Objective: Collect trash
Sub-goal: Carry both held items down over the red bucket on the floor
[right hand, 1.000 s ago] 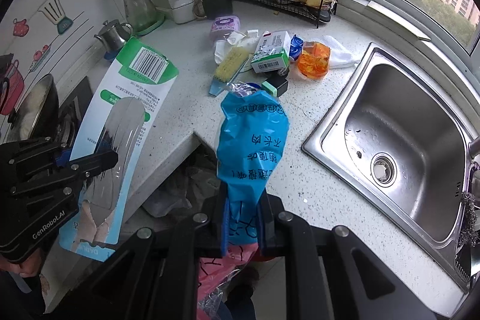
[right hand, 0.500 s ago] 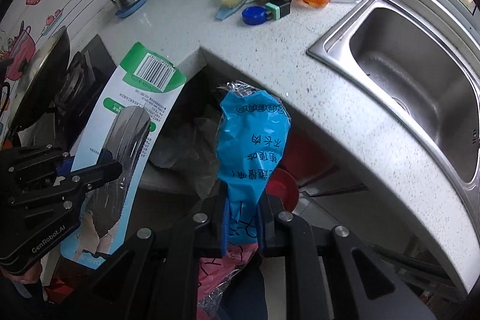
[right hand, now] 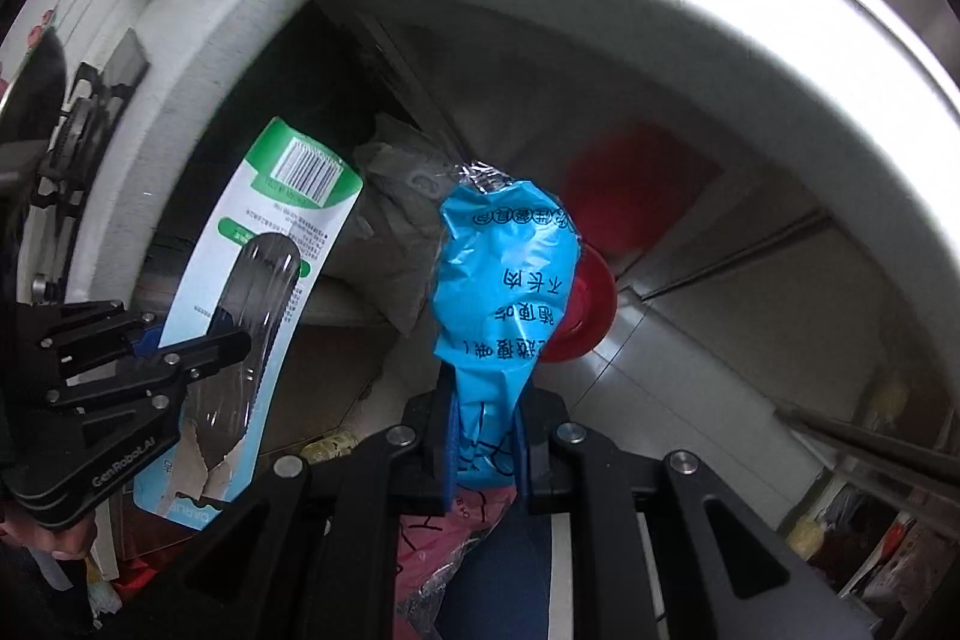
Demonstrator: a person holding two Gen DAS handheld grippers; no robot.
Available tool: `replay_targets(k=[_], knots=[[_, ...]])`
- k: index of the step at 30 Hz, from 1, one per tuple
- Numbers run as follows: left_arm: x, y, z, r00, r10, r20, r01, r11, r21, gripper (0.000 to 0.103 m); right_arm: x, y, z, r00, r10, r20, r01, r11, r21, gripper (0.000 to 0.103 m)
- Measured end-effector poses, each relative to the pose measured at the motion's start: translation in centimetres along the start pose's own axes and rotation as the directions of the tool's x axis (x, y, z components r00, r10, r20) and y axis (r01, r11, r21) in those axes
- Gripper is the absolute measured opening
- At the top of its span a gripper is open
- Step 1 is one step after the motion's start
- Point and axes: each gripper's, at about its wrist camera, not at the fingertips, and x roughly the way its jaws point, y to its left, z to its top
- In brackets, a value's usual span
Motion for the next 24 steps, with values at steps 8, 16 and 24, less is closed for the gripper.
replay_targets(k=[8, 16, 24], knots=[[10.8, -0.9, 0.4, 0.992, -0.022, -0.121, 0.025, 0.999, 0.023, 0.012, 9.1, -3.1, 0.8, 0.996, 0.0, -0.085, 0.007, 0.997, 0.08, 0.013], [19.8, -1.8, 2.4, 0.985, -0.024, -0.169, 0.034, 0.998, 0.058, 0.012, 18.0, -5.8, 2.4, 0.99, 0.007, -0.144, 0.004, 0.997, 0.077, 0.013], [28.7, -2.3, 4.4, 0.983, -0.015, -0.184, 0.026, 0.998, 0.055, 0.012, 26.1, -9.2, 1.2, 0.978, 0.038, -0.206, -0.016, 0.994, 0.108, 0.013]])
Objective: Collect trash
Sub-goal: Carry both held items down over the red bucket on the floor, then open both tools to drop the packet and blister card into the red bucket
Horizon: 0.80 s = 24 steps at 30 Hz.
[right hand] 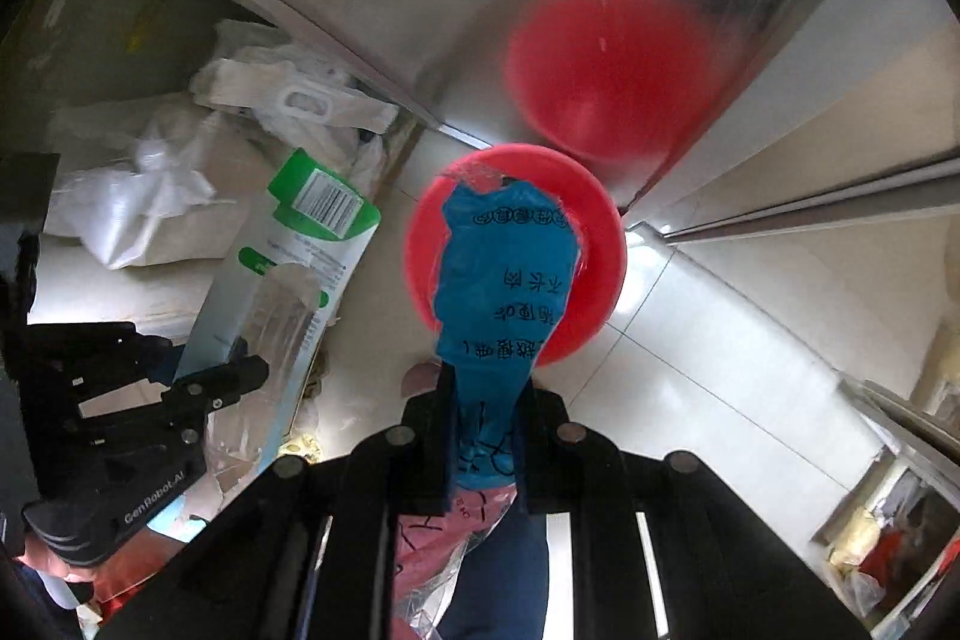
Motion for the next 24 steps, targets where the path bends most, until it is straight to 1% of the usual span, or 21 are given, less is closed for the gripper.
replay_targets(k=[4, 5, 8, 9, 14, 18, 20, 23, 24], knots=[[3.1, -0.2, 1.4, 1.0, -0.013, -0.024, 0.013, 1.0, -0.01, 0.012, 2.3, -1.3, 0.5, 1.0, 0.0, -0.01, 0.0, 1.0, -0.011, 0.013], [3.9, -0.1, 1.6, 0.999, -0.016, -0.031, 0.016, 1.0, -0.012, 0.012, 3.0, -1.6, 0.7, 1.0, -0.012, -0.017, 0.011, 1.0, -0.014, 0.013], [5.8, 0.3, 2.4, 0.998, -0.02, -0.057, 0.019, 0.999, -0.027, 0.012, 5.4, -2.4, 1.7, 0.999, -0.011, -0.048, 0.01, 1.0, -0.013, 0.013], [6.3, 0.2, 2.5, 0.997, -0.033, -0.074, 0.031, 0.999, -0.031, 0.012, 6.0, -2.5, 1.9, 0.998, -0.01, -0.058, 0.009, 1.0, -0.012, 0.013], [7.6, 0.1, 2.9, 0.996, -0.01, -0.086, 0.008, 1.0, -0.022, 0.012, 7.5, -2.6, 1.8, 0.997, -0.018, -0.075, 0.013, 0.998, -0.058, 0.013], [8.5, 0.4, 3.3, 0.994, -0.011, -0.111, 0.008, 1.0, -0.028, 0.012, 8.4, -3.1, 2.2, 0.998, -0.033, -0.061, 0.028, 0.997, -0.071, 0.014], [8.8, 0.6, 3.5, 0.993, -0.021, -0.117, 0.017, 0.999, -0.037, 0.012, 8.2, -2.8, 2.3, 0.997, -0.058, -0.043, 0.054, 0.994, -0.098, 0.014], [9.0, 0.7, 3.7, 0.994, -0.021, -0.104, 0.017, 0.999, -0.033, 0.012, 8.4, -2.8, 2.7, 0.998, -0.045, -0.039, 0.041, 0.994, -0.1, 0.014], [9.1, 0.8, 3.7, 0.994, -0.018, -0.108, 0.014, 0.999, -0.036, 0.014, 8.4, -2.8, 2.8, 0.998, -0.042, -0.04, 0.038, 0.994, -0.098, 0.015]])
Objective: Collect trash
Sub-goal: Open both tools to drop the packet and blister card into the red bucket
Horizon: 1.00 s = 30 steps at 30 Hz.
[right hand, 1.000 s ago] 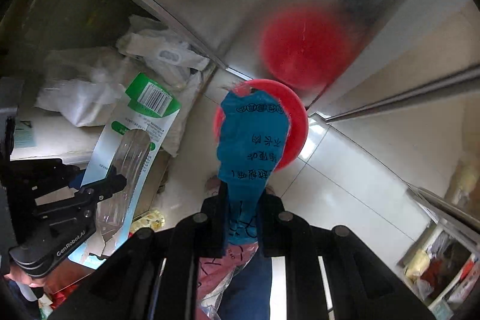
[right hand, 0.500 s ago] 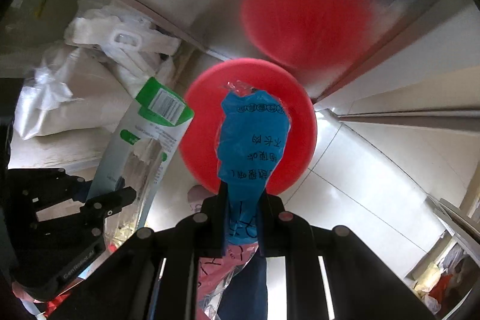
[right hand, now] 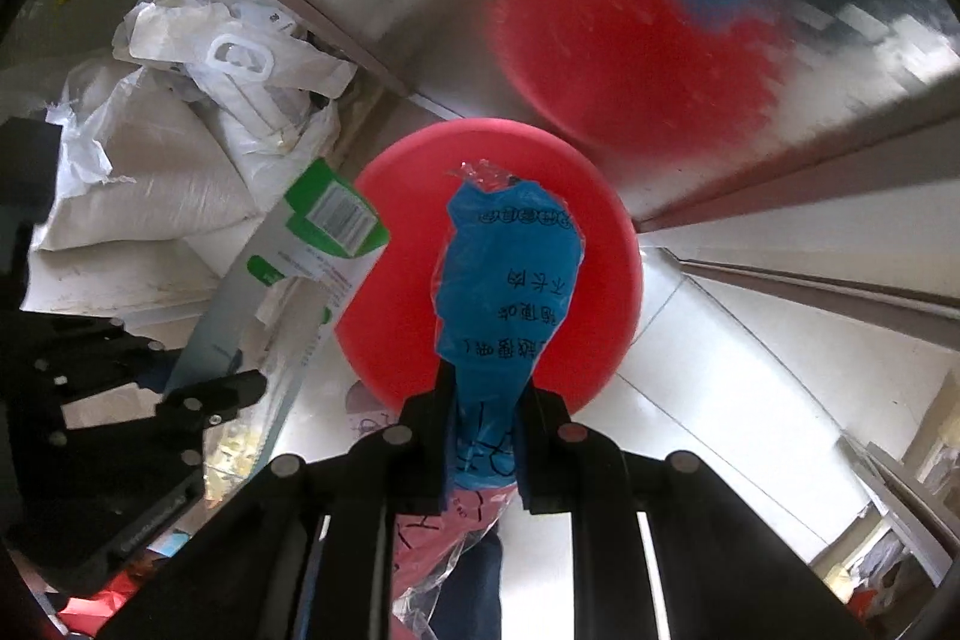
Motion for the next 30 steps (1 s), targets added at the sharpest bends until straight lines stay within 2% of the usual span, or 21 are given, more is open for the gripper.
replay_targets(k=[1, 3, 6, 8, 10, 12, 14, 16, 18, 21, 24, 28, 30], knots=[[0.1, 0.1, 0.0, 1.0, -0.003, -0.007, 0.003, 1.0, -0.005, 0.015, 0.0, 0.0, 0.0, 1.0, -0.005, 0.0, 0.005, 1.0, -0.002, 0.017], [0.2, 0.4, 0.1, 1.0, -0.025, -0.013, 0.024, 1.0, -0.013, 0.028, 0.4, -0.1, 0.2, 1.0, -0.018, 0.002, 0.018, 1.0, -0.004, 0.025], [0.2, 0.6, 0.1, 0.999, -0.037, -0.004, 0.037, 0.999, -0.01, 0.041, 0.5, -0.2, 0.2, 1.0, -0.017, 0.007, 0.017, 1.0, 0.003, 0.034], [0.1, 0.8, 0.0, 0.999, -0.033, 0.004, 0.033, 0.999, -0.019, 0.045, 0.4, -0.3, 0.1, 1.0, -0.017, 0.01, 0.017, 1.0, 0.004, 0.045], [0.2, 0.9, -0.1, 0.999, -0.034, -0.001, 0.034, 0.999, -0.024, 0.045, 0.2, -0.4, 0.0, 1.0, -0.023, 0.019, 0.023, 1.0, 0.007, 0.064], [0.2, 1.0, -0.3, 1.0, -0.031, -0.004, 0.031, 0.999, -0.026, 0.045, 0.1, -0.3, 0.0, 0.999, -0.033, 0.032, 0.033, 0.999, 0.015, 0.072], [0.0, 1.2, -0.5, 1.0, -0.029, -0.004, 0.029, 0.999, -0.026, 0.046, -0.2, -0.2, 0.0, 0.998, -0.045, 0.038, 0.044, 0.999, 0.029, 0.073], [-0.3, 1.3, -0.9, 1.0, -0.027, 0.001, 0.027, 0.999, -0.022, 0.053, -0.5, 0.0, -0.1, 0.998, -0.043, 0.035, 0.042, 0.998, 0.043, 0.077], [-1.2, 1.1, -1.6, 1.0, 0.001, 0.003, -0.001, 1.0, -0.016, 0.054, -1.1, 0.4, -0.2, 0.999, -0.046, 0.029, 0.045, 0.998, 0.044, 0.084], [-3.4, 1.0, -2.7, 1.0, 0.01, 0.009, -0.01, 1.0, -0.007, 0.054, -2.8, 1.5, -0.5, 0.997, -0.065, 0.038, 0.064, 0.997, 0.038, 0.088], [-6.9, 0.9, -4.3, 0.999, 0.016, 0.033, -0.016, 1.0, -0.011, 0.056, -5.5, 2.6, -1.5, 0.997, -0.066, 0.048, 0.065, 0.997, 0.037, 0.092], [-12.5, 0.8, -6.9, 0.997, 0.001, 0.084, 0.001, 1.0, -0.026, 0.058, -10.0, 4.3, -3.3, 0.996, -0.056, 0.062, 0.054, 0.998, 0.029, 0.093], [-15.7, 0.5, -8.6, 0.994, -0.007, 0.111, 0.008, 1.0, -0.012, 0.064, -12.7, 5.1, -4.3, 0.995, -0.06, 0.086, 0.058, 0.998, 0.023, 0.093]])
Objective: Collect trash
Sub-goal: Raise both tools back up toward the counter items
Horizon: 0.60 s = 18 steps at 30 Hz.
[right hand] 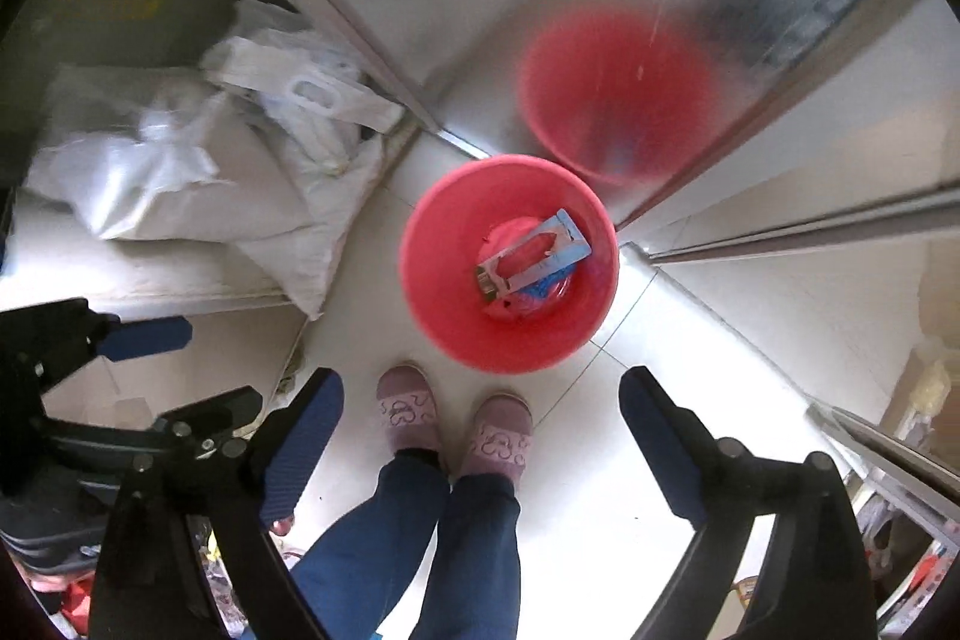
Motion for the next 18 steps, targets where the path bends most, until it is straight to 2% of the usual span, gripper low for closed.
replay_targets(k=[5, 9, 11, 13, 16, 18], knots=[[-7.5, -1.1, -3.5, 0.998, 0.03, 0.058, -0.031, 0.999, 0.008, 0.068, -7.0, 1.7, -1.7, 0.999, -0.005, 0.035, 0.005, 1.0, 0.009, 0.094], [-13.7, -1.9, -6.1, 0.992, 0.025, 0.121, -0.027, 1.0, 0.013, 0.068, -13.2, 3.5, -2.8, 0.997, -0.005, 0.078, 0.006, 1.0, -0.018, 0.094], [-17.2, -2.3, -7.2, 0.985, 0.041, 0.167, -0.043, 0.999, 0.007, 0.068, -16.4, 4.4, -3.1, 0.994, -0.019, 0.107, 0.025, 0.998, -0.052, 0.095], [-20.4, -2.2, -7.9, 0.976, 0.035, 0.213, -0.034, 0.999, -0.007, 0.068, -19.8, 5.2, -3.2, 0.987, -0.031, 0.159, 0.044, 0.996, -0.08, 0.1], [-25.2, -1.7, -8.6, 0.957, 0.026, 0.29, -0.017, 0.999, -0.034, 0.071, -25.0, 5.7, -3.0, 0.963, -0.051, 0.266, 0.08, 0.991, -0.102, 0.102], [-27.5, -1.6, -8.7, 0.939, 0.048, 0.34, -0.033, 0.998, -0.051, 0.077, -27.9, 5.9, -2.6, 0.946, -0.05, 0.321, 0.087, 0.991, -0.102, 0.102]])
